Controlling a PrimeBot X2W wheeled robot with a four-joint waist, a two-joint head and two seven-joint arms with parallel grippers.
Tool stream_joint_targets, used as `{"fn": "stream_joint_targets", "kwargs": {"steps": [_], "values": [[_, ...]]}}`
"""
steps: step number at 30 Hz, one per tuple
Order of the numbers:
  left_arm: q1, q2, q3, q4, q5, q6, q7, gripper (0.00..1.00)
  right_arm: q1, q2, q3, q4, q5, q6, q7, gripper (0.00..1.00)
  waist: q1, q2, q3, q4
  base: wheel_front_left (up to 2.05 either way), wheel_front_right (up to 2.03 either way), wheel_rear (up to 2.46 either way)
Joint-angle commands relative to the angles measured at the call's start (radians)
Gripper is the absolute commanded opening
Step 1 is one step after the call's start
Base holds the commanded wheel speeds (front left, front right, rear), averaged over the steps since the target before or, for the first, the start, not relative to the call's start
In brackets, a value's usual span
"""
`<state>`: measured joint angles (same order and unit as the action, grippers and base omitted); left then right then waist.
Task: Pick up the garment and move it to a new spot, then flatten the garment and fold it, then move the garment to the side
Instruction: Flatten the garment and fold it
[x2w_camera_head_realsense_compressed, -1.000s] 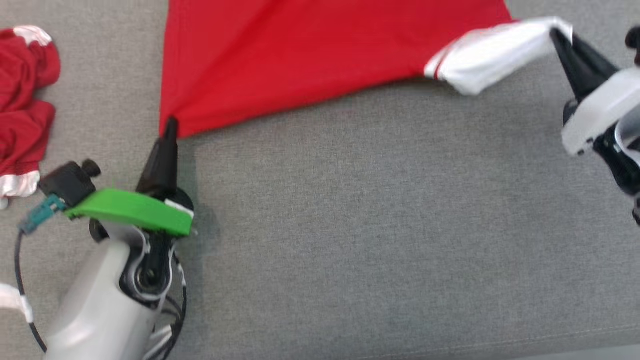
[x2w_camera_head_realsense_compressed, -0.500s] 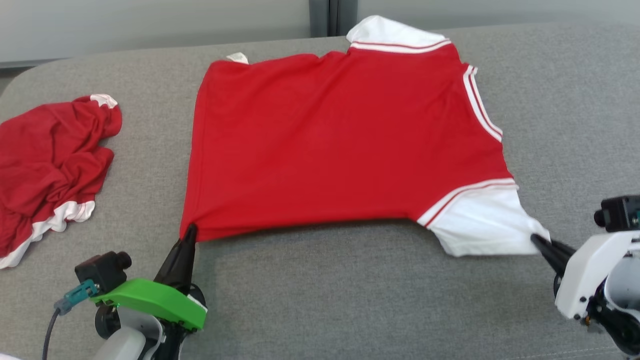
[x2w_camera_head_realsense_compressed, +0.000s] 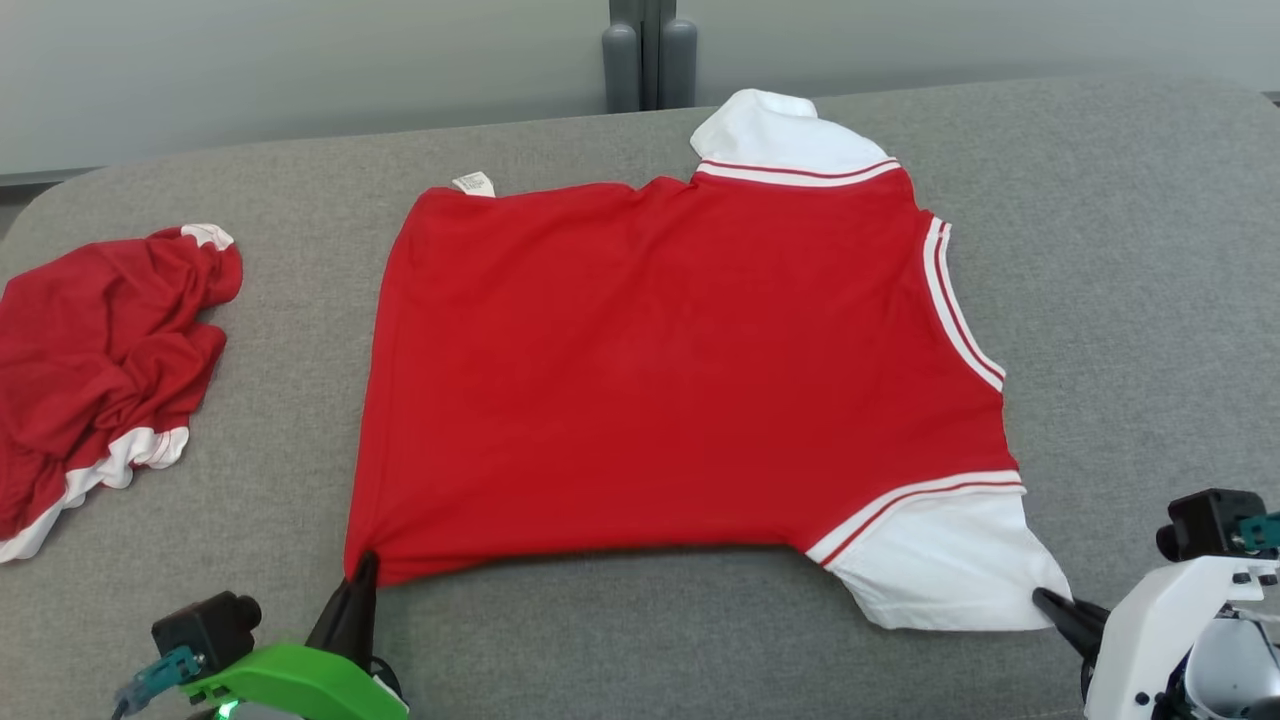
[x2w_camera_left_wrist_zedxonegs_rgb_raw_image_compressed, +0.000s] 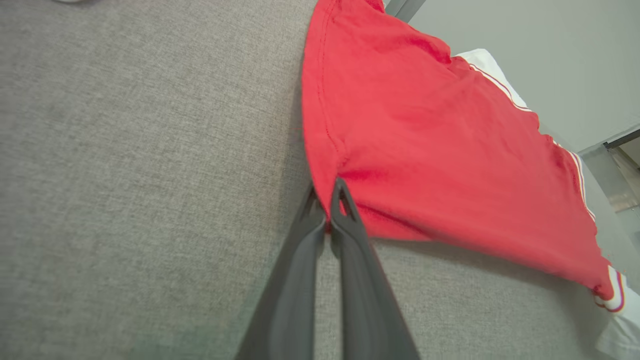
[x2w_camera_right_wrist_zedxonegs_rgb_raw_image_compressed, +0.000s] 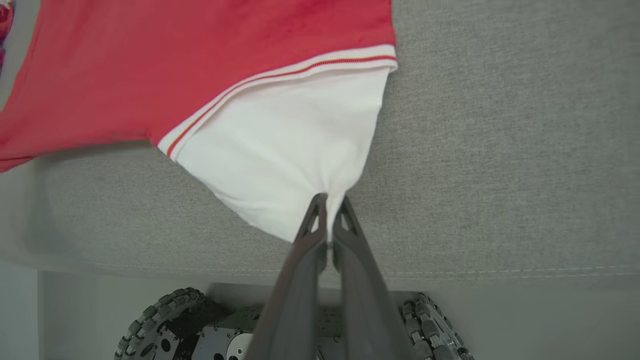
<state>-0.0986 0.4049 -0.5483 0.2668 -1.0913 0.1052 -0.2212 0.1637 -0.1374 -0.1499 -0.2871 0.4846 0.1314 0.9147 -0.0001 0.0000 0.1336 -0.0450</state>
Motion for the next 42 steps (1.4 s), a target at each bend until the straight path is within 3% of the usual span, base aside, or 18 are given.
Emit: {"fn": "stream_joint_targets", "kwargs": {"steps": [1, 10, 19, 29, 42], "values": [[0.033, 0.018, 0.01, -0.013, -0.008, 0.018, 0.002, 0.0, 0.007, 0.007, -0.014, -0.018, -0.012, -0.001, -0.009, 0.0, 0.0001, 0.0, -0.001, -0.001, 0.0, 0.0, 0.0], [0.097, 0.057, -0.019, -0.135, 0.021, 0.079, 0.033, 0.0, 0.046, 0.044, -0.067, -0.078, -0.042, -0.001, 0.046, 0.0, 0.0001, 0.0, 0.002, 0.022, 0.0, 0.0, 0.0], [-0.021, 0.06, -0.036, -0.199, 0.043, 0.1, 0.102, 0.0, -0.084, -0.012, -0.039, -0.071, -0.05, -0.001, -0.07, 0.0, 0.0001, 0.0, 0.02, 0.036, 0.0, 0.0, 0.0], [-0.213, 0.012, -0.047, -0.099, 0.036, 0.12, 0.212, 0.0, -0.302, -0.118, 0.061, 0.095, -0.027, -0.001, -0.213, 0.0, 0.0001, 0.0, 0.054, 0.039, 0.0, 0.0, 0.0], [-0.38, -0.053, -0.056, 0.081, 0.061, 0.117, 0.231, 0.0, -0.501, -0.211, 0.199, 0.277, -0.061, -0.001, -0.458, 0.0, 0.0001, 0.0, 0.128, 0.049, 0.0, 0.0, 0.0]]}}
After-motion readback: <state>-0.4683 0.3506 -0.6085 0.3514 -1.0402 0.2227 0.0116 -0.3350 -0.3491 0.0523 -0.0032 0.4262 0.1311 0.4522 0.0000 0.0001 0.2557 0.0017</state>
